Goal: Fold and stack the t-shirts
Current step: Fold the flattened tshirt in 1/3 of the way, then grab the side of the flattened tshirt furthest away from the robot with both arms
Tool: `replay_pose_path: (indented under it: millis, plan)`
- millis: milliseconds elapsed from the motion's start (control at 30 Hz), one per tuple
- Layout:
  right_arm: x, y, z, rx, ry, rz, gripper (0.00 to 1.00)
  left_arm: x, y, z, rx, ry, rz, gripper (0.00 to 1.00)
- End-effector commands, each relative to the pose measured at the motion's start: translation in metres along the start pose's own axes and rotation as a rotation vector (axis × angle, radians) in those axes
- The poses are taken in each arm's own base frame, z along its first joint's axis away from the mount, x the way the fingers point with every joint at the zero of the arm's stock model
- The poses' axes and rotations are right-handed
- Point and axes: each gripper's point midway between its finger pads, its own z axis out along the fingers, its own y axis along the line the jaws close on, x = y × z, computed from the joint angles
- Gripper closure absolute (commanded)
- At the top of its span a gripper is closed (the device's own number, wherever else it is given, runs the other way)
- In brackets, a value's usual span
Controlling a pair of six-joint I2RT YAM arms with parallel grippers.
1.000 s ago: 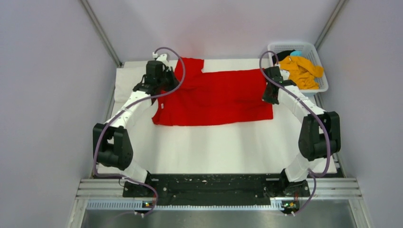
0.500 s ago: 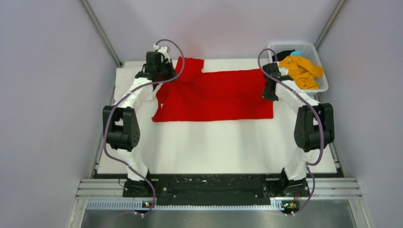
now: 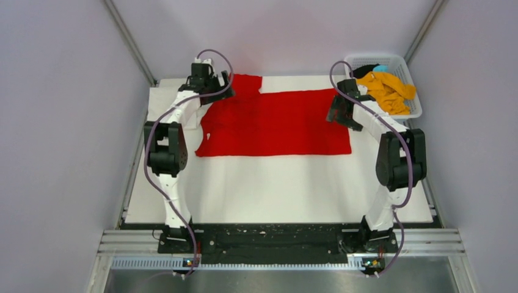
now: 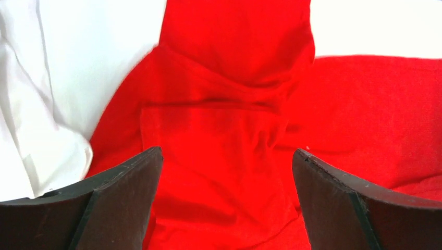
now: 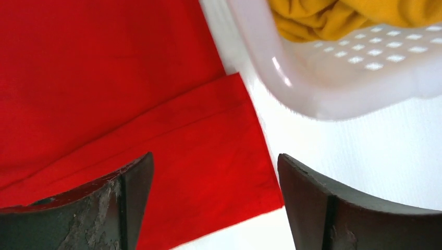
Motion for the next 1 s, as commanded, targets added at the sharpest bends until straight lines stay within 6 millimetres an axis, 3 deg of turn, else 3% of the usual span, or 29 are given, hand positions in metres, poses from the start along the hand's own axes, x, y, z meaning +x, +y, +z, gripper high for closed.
replay_pose_path:
  millis: [0,67,233,367,467,600,733,967]
  plan:
    - [0.004,0.021,-0.035,-0.117,-0.039,-0.060,0.12,-0.008,-0.024,-0.047,0.084,-0.047,-0.037,0.01]
    - [0.017,0.031,-0.037,-0.150,-0.035,-0.095,0.02,0.009,-0.030,-0.060,0.130,-0.036,-0.054,0.01]
    - [0.042,0.060,-0.026,-0.288,0.021,-0.107,0.01,0.066,-0.032,-0.079,0.208,0.008,-0.132,0.01]
    - [0.052,0.081,-0.011,-0.354,0.033,-0.114,0.01,0.107,-0.019,-0.072,0.182,0.096,-0.179,0.01]
    - [0.062,0.085,-0.003,-0.363,0.057,-0.111,0.01,0.137,-0.016,-0.065,0.186,0.197,-0.214,0.01]
    - [0.084,0.068,0.006,-0.311,0.088,-0.120,0.01,0.169,0.003,-0.067,0.115,0.238,-0.240,0.01]
    - [0.115,0.046,0.005,-0.275,0.145,-0.125,0.01,0.210,0.015,-0.085,0.074,0.296,-0.284,0.01]
    - [0.183,-0.001,-0.024,-0.210,0.298,-0.076,0.01,0.263,0.033,-0.137,-0.045,0.355,-0.365,0.01]
